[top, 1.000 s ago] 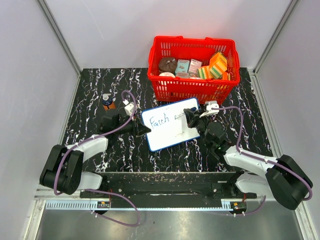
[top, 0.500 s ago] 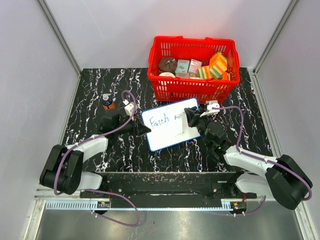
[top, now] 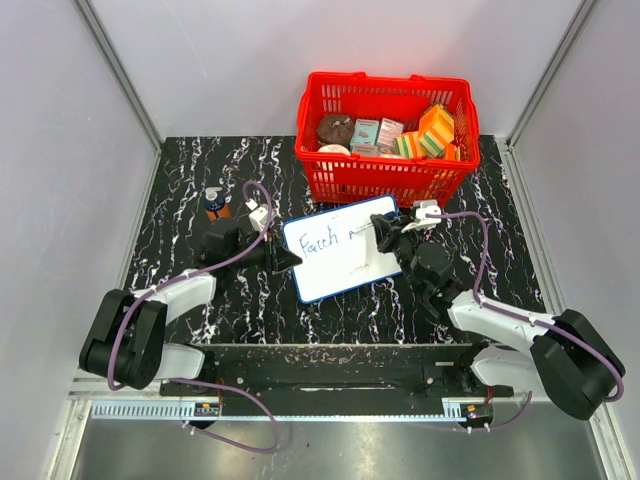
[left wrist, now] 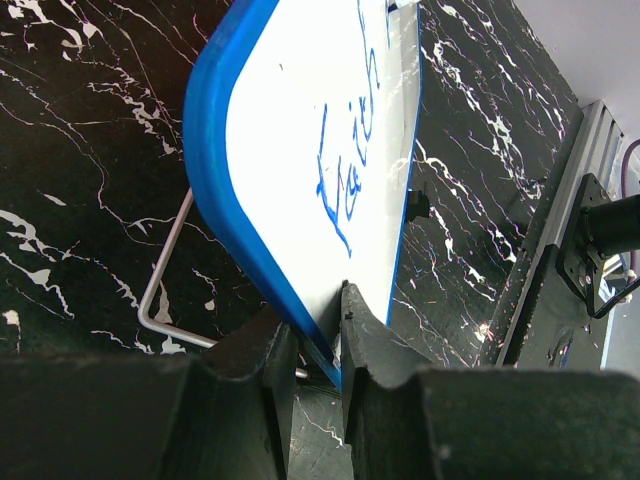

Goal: Write a sentence on the whiteboard
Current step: Write with the whiteboard marker on the whiteboard.

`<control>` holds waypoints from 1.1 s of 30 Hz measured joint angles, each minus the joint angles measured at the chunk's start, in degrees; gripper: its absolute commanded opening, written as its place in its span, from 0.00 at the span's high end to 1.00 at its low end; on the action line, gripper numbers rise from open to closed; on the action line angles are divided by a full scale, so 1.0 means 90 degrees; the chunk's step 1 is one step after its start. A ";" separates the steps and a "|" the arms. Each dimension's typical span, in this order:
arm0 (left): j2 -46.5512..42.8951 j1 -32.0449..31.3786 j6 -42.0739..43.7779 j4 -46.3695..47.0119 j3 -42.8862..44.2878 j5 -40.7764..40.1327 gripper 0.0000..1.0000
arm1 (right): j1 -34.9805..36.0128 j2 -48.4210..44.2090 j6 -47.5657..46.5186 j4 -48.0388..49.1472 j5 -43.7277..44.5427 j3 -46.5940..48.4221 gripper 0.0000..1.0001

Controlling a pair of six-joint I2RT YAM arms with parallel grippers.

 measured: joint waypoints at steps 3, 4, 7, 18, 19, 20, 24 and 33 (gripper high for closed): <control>0.0000 0.0000 0.0000 0.0000 0.0000 0.0000 1.00 | -0.0056 0.0000 0.0000 0.0000 0.0015 0.0000 1.00; 0.0000 0.0000 0.0000 0.0000 0.0000 -0.0002 1.00 | -0.0070 0.0000 0.0002 0.0000 0.0012 0.0000 1.00; 0.0000 0.0000 0.0000 0.0000 0.0000 -0.0002 1.00 | -0.0078 0.0000 0.0010 0.0000 0.0010 0.0000 1.00; 0.0000 0.0000 0.0000 0.0000 0.0000 -0.0002 1.00 | -0.0100 -0.0109 0.0226 0.0119 0.0005 -0.0257 1.00; 0.0000 0.0000 0.0000 0.0000 0.0000 0.0000 1.00 | -0.0100 -0.0129 0.0248 0.0121 0.0005 -0.0289 1.00; 0.0000 0.0000 0.0000 0.0000 0.0000 0.0000 1.00 | -0.0100 -0.0141 0.0262 0.0126 0.0005 -0.0311 1.00; 0.0000 0.0000 0.0000 0.0000 0.0000 0.0000 1.00 | -0.0102 -0.0175 0.0333 0.0158 -0.0012 -0.0393 1.00; 0.0000 0.0000 0.0000 -0.0002 0.0000 0.0000 1.00 | -0.0102 -0.0216 0.0342 0.0138 -0.0029 -0.0406 1.00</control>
